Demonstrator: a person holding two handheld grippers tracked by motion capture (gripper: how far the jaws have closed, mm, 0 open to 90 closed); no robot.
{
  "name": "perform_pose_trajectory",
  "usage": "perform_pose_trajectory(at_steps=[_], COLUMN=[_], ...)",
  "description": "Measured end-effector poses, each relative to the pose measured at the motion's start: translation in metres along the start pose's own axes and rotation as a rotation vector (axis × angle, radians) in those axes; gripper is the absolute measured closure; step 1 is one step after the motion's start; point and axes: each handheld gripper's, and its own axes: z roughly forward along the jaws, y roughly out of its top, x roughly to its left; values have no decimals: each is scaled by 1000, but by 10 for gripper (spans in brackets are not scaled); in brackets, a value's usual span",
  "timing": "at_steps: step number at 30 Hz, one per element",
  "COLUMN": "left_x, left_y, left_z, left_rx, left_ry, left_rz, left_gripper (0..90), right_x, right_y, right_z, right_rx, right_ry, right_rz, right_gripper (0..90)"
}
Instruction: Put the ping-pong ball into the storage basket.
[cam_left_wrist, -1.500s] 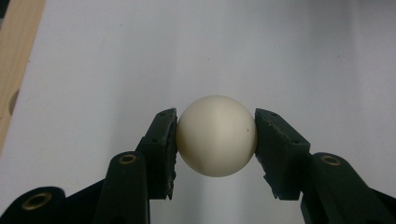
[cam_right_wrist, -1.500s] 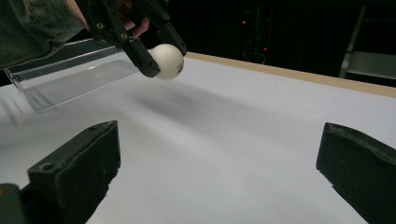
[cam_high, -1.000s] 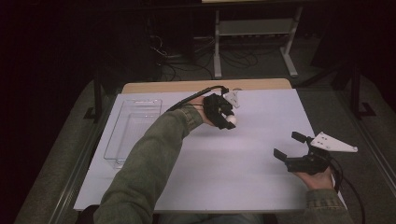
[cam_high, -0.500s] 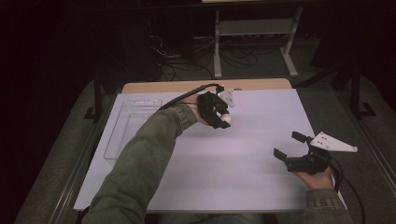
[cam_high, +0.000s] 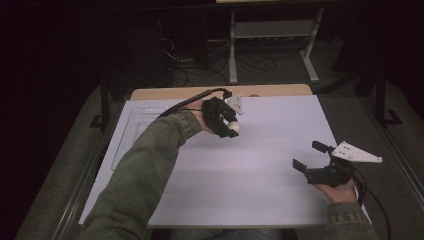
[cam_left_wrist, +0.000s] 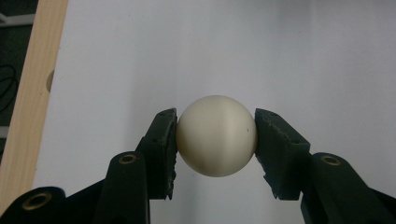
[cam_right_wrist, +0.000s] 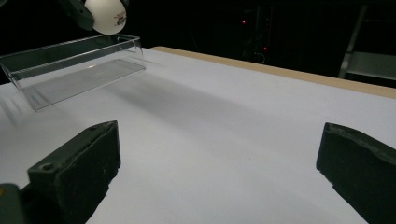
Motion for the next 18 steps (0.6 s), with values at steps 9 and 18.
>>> perform_pose_trajectory(at_steps=[9, 18], left_x=[-6, -9], left_y=[-2, 0], left_z=[-10, -19], left_rx=[15, 46], left_ry=[-2, -28], left_rz=[14, 35], left_gripper=[511, 510], right_x=[0, 0], right_y=[0, 0], right_z=[0, 1], right_rx=[3, 9], right_ry=[6, 6], right_rz=[0, -4], right_gripper=[0, 0])
